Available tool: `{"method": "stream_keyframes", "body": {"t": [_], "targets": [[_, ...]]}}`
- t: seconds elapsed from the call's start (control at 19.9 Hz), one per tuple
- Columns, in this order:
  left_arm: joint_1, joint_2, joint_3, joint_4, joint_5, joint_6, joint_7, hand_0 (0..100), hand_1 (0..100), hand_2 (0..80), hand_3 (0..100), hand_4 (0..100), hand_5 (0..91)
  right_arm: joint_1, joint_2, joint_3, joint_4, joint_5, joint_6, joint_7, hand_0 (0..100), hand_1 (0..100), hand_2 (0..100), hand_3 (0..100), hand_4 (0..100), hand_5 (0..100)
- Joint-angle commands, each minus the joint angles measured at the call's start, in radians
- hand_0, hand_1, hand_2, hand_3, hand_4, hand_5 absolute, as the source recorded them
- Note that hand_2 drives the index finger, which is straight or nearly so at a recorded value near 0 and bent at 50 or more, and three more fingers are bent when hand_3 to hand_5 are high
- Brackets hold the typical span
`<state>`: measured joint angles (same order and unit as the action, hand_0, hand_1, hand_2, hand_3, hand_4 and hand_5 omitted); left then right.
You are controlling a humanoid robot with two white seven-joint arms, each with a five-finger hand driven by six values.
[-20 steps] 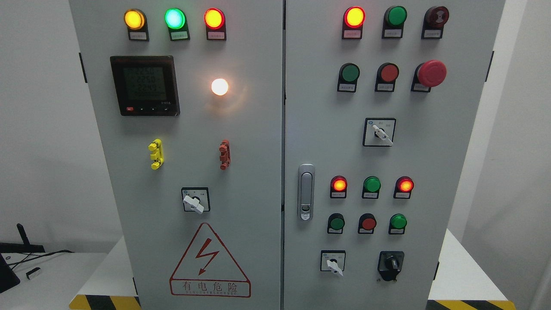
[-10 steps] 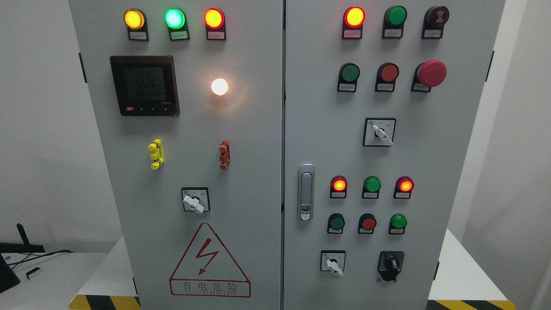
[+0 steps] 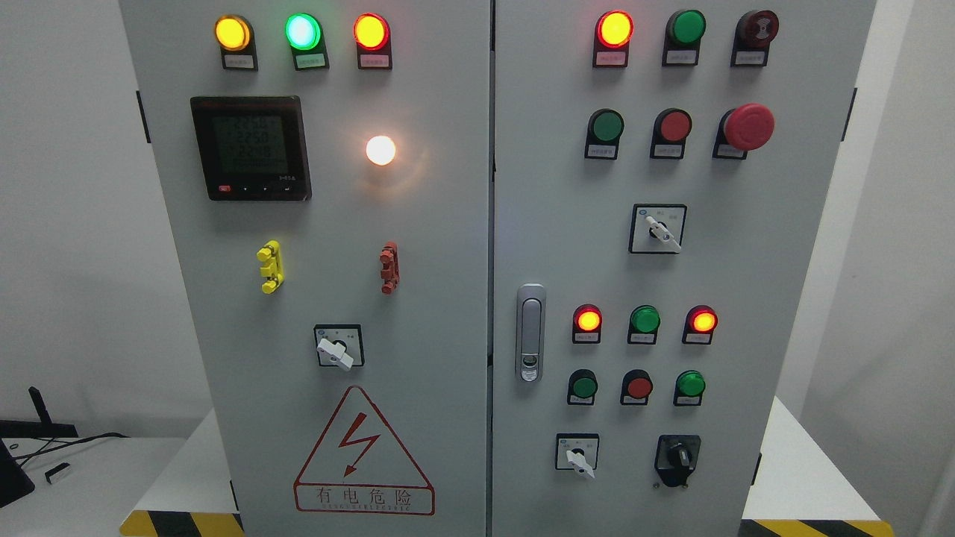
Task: Trip black knob to open circuit
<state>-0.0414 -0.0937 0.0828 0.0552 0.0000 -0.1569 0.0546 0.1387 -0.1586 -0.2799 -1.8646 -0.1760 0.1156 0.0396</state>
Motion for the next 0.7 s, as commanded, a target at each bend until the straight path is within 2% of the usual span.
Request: {"method": "stream_keyframes", "body": {"t": [0.0, 0.45, 0.65], "targets": [[0.0, 0.0, 0.0, 0.0, -0.031, 0.0, 0.001, 12, 39, 0.0, 0, 0, 0.0, -0.053, 0.001, 0.09, 0.076, 0.021, 0.006, -0.01, 43, 79, 41, 100, 100, 93], [0.0, 0.0, 0.0, 0.0, -0.031, 0.0, 0.001, 12, 39, 0.0, 0, 0, 0.0, -0.09, 0.005, 0.134, 0.048, 0.036, 0.03, -0.035, 44, 79, 41, 100, 100, 92], [0.0, 0.0, 0.0, 0.0, -0.031, 0.0, 0.001, 12, 39, 0.0, 0, 0, 0.0, -0.132, 0.013, 0.194, 0.048, 0.036, 0.068, -0.055, 44, 78, 41, 100, 100, 92]]}}
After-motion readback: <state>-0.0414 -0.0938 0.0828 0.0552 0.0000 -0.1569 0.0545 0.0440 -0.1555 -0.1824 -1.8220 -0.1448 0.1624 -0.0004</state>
